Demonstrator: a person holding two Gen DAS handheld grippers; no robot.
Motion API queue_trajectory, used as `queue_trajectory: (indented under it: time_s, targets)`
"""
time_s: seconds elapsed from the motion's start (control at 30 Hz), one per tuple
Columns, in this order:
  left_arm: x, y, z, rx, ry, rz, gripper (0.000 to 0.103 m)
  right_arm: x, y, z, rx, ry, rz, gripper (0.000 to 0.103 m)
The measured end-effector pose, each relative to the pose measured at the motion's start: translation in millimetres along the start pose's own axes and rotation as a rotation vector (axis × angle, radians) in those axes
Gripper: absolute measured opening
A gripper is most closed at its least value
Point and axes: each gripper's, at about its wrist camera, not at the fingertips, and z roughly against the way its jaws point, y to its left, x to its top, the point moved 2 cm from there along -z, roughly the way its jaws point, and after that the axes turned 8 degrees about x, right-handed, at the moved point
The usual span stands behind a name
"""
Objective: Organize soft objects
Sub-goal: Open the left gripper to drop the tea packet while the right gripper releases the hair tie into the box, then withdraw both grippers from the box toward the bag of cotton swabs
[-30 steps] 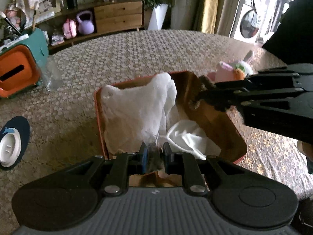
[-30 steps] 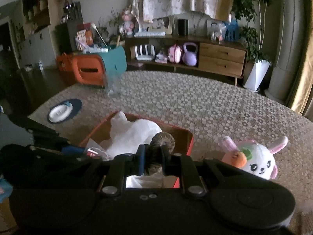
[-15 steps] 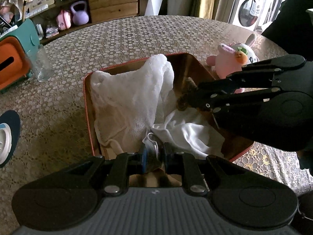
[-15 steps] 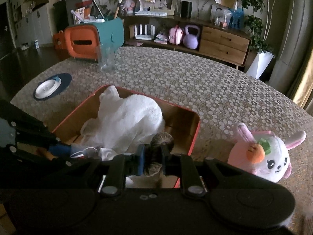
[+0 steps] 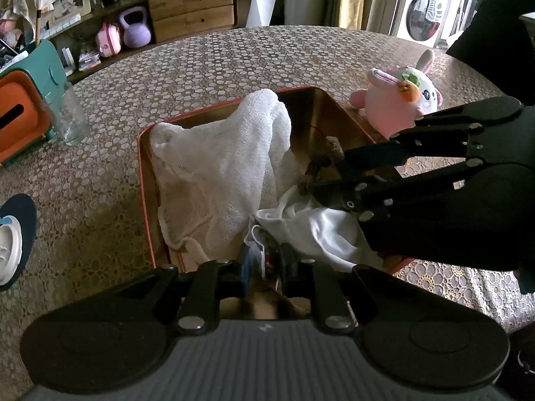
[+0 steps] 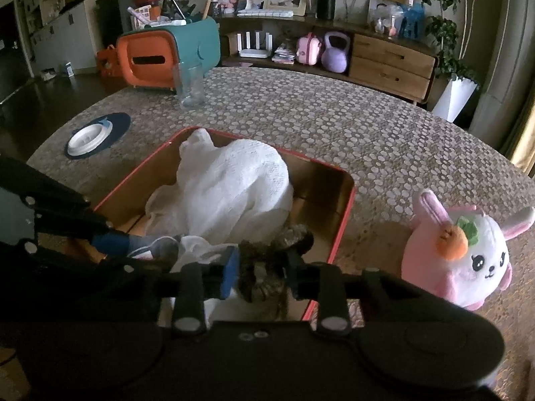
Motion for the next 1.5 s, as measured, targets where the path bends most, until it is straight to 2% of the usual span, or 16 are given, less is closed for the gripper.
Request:
queue_trajectory:
  time_s: [0.2, 0.27, 0.4, 0.43, 0.47, 0.53, 0.9, 0.97, 1.03, 1.17, 1.33, 1.5]
  targets:
    - [0.1, -1.8, 3.8, 0.005, -0.004, 0.000, 0.017, -1.3, 0.8, 13.2, 0.017, -0.027, -0.011, 0.043]
    - [0.2, -2.1, 5.1, 0.009, -0.003, 0.004, 0.025, -1.5, 1.9, 18.2, 0.022, -0.038, -0.014, 0.049]
    - [-0.6, -2.2, 9.0, 0.021, -0.010, 0.009, 0.031, -2.6, 4.4, 27.6, 0.024, -0.056, -0.014, 0.053]
    - [-0.9, -1.3, 10.1, 0.022, -0.011, 0.013, 0.036, -3.0, 4.9, 30.4, 0.025, -0.060, -0.015, 0.055]
    - [-1.1, -0.7, 11.6, 0.026, -0.013, 0.015, 0.054, -3.7, 5.1, 34.2, 0.025, -0.066, -0.016, 0.056]
    - [-1.8, 0.3, 16.7, 0.043, -0.028, 0.018, 0.071, -4.4, 5.1, 42.2, 0.028, -0.080, -0.020, 0.058]
    - [1.3, -12.1, 66.7, 0.046, -0.137, 0.005, 0.071, -14.3, 1.1, 106.2, 0.030, -0.187, -0.056, 0.064]
    - [3.6, -18.0, 76.8, 0.031, -0.160, 0.007, 0.079, -17.5, 1.4, 121.0, 0.027, -0.209, -0.055, 0.065]
    - [6.2, -24.2, 85.0, 0.012, -0.180, 0.014, 0.081, -20.3, 1.3, 134.5, 0.023, -0.229, -0.060, 0.071]
    - [11.0, -37.2, 102.1, -0.015, -0.215, 0.019, 0.081, -28.5, -0.5, 161.7, 0.008, -0.271, -0.076, 0.075]
    - [16.1, -62.4, 120.8, -0.054, -0.263, 0.002, 0.084, -43.5, -7.7, 192.2, -0.017, -0.324, -0.104, 0.087]
    - [21.4, -86.4, 133.6, -0.103, -0.312, 0.007, 0.084, -61.4, -20.4, 217.8, -0.061, -0.358, -0.136, 0.093]
